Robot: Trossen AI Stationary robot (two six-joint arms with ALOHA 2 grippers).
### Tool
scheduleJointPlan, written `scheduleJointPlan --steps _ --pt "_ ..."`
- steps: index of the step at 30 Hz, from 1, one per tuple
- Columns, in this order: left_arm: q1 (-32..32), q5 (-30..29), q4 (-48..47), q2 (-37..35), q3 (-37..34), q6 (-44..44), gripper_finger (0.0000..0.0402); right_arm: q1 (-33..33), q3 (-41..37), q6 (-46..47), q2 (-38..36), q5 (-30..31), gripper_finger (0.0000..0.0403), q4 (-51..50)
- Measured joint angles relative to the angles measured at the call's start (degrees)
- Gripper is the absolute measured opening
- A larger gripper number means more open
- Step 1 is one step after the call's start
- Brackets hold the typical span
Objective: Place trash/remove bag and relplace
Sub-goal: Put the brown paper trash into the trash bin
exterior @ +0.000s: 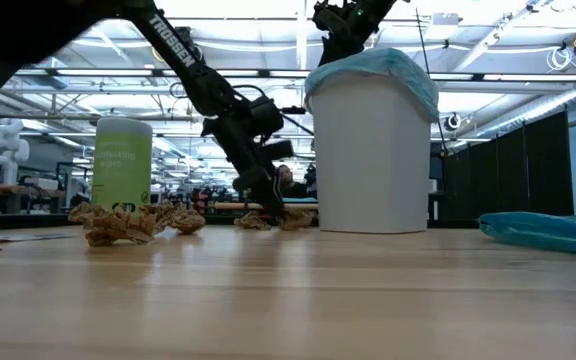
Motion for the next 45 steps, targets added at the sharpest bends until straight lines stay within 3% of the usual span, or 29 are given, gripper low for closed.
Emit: scheduleJointPlan --steps 3,5,15,24,29,33,35,38,40,45 --pt "-0.2 -2.2 -0.2 -0.2 0.0 0.0 0.0029 0.0 0.0 0.0 0.0 0.0 0.0000 0.2" --pt "-0.2 -2.2 -0.6 -1.2 0.0 -1.0 0.0013 0.0 0.0 0.0 0.0 0.0 0.0000 0.3" --pt "0.6 -2.6 -3.9 -11.1 0.0 -3.3 0.0005 0.1 7.5 0.5 -0.2 0.2 0.0001 -1.4" --pt "1.1 -3.7 -9.8 -18.4 0.0 -4.7 0.0003 0.2 9.5 1.7 0.0 3.0 0.0012 -11.8" --pt "2.3 -5.5 -12.2 -22.9 0.1 -5.9 0.0003 1.9 9.4 0.8 -1.3 11.2 0.0004 -11.7" --pt "4.5 -9.2 -13.7 -25.9 0.1 -6.3 0.0002 2.4 9.5 0.3 -4.1 11.8 0.0001 -10.2" --pt "5.4 -4.8 -13.5 -27.0 0.1 -7.6 0.0002 2.8 9.5 0.3 -4.9 11.9 0.0001 -10.7" --pt "6.8 9.4 -11.5 -28.4 0.1 -9.9 0.0002 3.7 9.4 -0.3 -6.5 12.3 0.0001 -11.1" --pt "7.1 15.4 -8.4 -28.8 0.1 -11.7 0.0002 4.4 9.4 -0.9 -8.2 13.2 0.0001 -10.5" --pt "7.1 17.9 -1.1 -28.6 0.1 -15.8 0.0002 5.7 9.4 -1.6 -11.1 15.3 0.0000 -10.0"
